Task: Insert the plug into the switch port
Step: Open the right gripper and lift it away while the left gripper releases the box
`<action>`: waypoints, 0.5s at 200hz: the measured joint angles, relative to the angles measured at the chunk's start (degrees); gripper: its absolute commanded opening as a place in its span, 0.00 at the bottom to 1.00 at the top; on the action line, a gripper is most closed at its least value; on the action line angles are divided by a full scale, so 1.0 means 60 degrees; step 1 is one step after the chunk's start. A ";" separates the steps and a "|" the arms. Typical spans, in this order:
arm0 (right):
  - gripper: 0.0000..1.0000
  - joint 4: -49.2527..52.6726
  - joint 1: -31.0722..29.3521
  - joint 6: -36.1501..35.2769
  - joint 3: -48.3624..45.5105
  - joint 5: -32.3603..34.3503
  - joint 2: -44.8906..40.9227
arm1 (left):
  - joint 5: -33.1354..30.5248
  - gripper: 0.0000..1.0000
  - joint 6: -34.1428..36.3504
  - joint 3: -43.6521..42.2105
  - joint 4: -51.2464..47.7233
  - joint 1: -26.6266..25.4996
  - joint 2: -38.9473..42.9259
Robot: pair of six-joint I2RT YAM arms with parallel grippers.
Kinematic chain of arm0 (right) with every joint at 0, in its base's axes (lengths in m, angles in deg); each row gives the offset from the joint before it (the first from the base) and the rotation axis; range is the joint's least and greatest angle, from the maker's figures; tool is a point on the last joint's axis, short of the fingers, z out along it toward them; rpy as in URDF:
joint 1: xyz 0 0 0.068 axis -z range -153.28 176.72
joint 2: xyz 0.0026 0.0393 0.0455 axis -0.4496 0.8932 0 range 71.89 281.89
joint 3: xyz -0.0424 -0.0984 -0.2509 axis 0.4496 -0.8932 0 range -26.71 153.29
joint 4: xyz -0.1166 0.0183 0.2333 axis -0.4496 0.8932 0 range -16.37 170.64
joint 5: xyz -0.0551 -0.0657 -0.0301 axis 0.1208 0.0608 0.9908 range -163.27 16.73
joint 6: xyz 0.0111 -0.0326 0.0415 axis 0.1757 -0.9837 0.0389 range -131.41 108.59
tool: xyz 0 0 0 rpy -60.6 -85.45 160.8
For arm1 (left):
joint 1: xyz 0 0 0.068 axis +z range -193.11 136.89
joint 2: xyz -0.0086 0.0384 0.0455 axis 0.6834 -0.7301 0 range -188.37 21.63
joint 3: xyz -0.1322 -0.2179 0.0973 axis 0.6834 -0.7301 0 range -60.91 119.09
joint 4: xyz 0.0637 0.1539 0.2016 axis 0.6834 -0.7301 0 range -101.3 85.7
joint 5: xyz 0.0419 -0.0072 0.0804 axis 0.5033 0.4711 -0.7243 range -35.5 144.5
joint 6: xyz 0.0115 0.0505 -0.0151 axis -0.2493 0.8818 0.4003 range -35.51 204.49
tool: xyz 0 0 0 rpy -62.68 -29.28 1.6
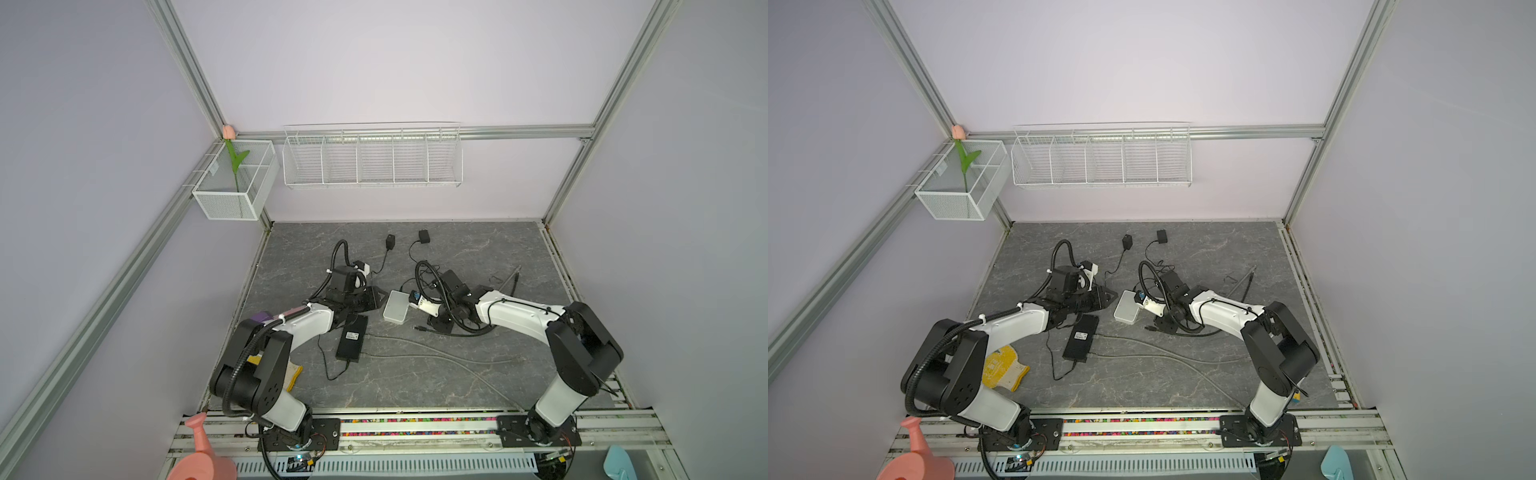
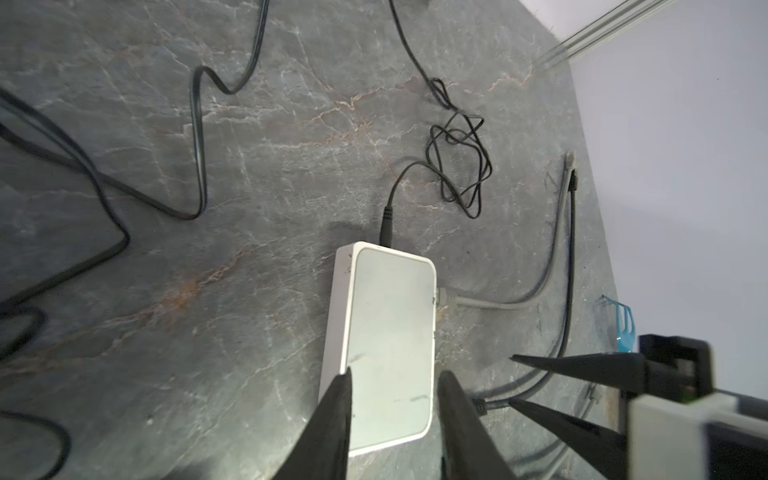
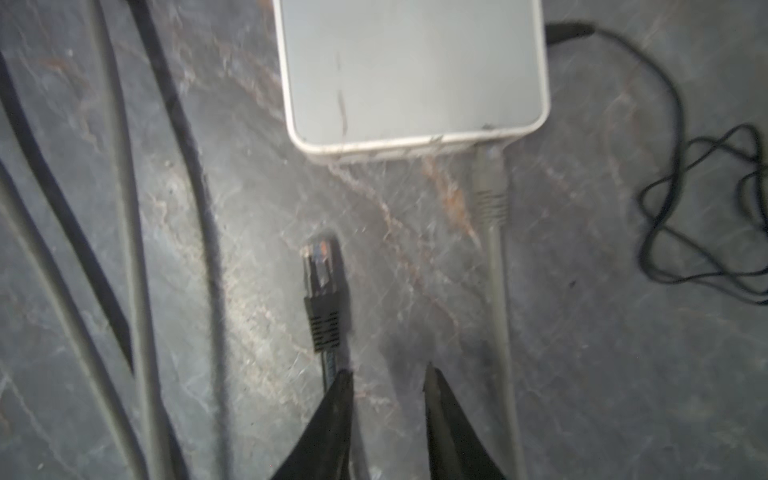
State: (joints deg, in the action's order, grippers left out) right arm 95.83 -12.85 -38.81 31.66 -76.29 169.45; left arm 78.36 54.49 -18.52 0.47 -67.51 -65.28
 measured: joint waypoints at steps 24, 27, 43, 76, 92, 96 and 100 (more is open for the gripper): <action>0.33 0.0178 -0.0058 0.0076 -0.0036 -0.0029 0.0000 | -0.0026 0.36 0.0000 -0.0481 -0.0095 -0.0022 0.0659; 0.33 0.0197 -0.0058 0.0084 -0.0036 -0.0047 0.0000 | -0.0040 0.36 0.0004 -0.0535 -0.0109 -0.0025 0.0736; 0.33 0.0350 -0.0073 0.0106 -0.0033 -0.0164 0.0000 | -0.0080 0.36 -0.0004 -0.0834 -0.0208 -0.0062 0.1173; 0.33 0.0747 -0.0120 0.0138 0.0117 -0.0211 0.0164 | -0.0189 0.36 -0.0138 -0.1344 -0.0350 -0.0120 0.1993; 0.31 0.0852 -0.0138 0.0171 0.0299 -0.0200 0.0466 | -0.0251 0.36 -0.0178 -0.1468 -0.0423 -0.0193 0.2226; 0.31 0.0882 -0.0138 0.0186 0.0339 -0.0193 0.0550 | -0.0259 0.36 -0.0186 -0.1494 -0.0430 -0.0215 0.2277; 0.31 0.0922 -0.0138 0.0182 0.0379 -0.0193 0.0630 | -0.0262 0.36 -0.0208 -0.1512 -0.0459 -0.0240 0.2324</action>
State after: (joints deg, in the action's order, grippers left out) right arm 101.36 -13.68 -37.71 33.94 -77.45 173.23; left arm 76.78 53.24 -27.59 -2.28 -68.95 -51.34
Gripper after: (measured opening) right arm 0.315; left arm 0.361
